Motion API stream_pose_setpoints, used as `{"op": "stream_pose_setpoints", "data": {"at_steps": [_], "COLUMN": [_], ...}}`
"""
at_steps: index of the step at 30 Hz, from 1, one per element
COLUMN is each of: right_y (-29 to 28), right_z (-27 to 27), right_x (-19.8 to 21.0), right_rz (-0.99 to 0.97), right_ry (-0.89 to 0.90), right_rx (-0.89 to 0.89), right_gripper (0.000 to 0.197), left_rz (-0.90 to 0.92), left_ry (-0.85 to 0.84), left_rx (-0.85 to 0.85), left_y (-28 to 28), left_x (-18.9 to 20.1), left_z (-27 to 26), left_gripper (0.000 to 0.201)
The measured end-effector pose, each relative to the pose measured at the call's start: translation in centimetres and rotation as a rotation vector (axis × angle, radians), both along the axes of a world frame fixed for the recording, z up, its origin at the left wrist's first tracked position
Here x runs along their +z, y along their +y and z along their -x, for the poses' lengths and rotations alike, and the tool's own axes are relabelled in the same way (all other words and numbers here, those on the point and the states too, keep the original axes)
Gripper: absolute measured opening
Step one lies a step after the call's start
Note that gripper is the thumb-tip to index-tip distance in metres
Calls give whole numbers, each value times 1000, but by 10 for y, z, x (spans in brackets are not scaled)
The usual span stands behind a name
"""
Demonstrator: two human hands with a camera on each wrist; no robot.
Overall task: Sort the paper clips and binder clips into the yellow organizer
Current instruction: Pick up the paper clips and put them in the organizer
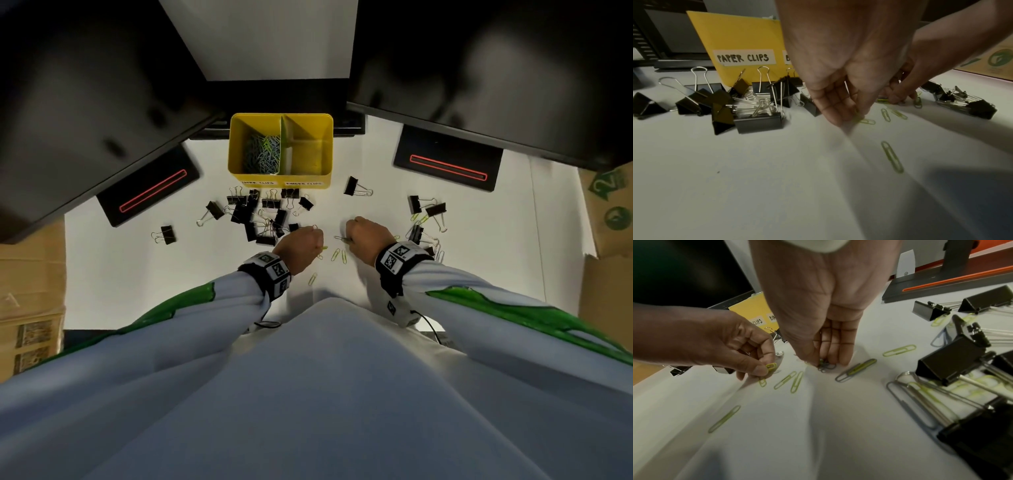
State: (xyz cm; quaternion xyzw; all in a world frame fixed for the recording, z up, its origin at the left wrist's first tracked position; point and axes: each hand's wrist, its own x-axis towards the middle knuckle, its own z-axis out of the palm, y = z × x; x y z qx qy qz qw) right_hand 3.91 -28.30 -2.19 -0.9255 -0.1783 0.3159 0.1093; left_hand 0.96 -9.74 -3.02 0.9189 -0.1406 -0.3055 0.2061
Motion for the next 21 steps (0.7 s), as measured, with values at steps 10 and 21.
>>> {"op": "stream_pose_setpoints", "data": {"at_steps": [10, 21], "right_y": [1, 145], "right_z": [-14, -103], "right_x": [27, 109], "right_rz": [-156, -514], "right_ry": [-23, -217], "right_rx": [-78, -259], "right_gripper": [14, 13], "left_rz": [188, 100], "left_ry": [-150, -439], "left_rx": [305, 720], "left_y": [35, 116], "left_x": [47, 113], "left_z": [-10, -96], "left_gripper": [10, 12]}}
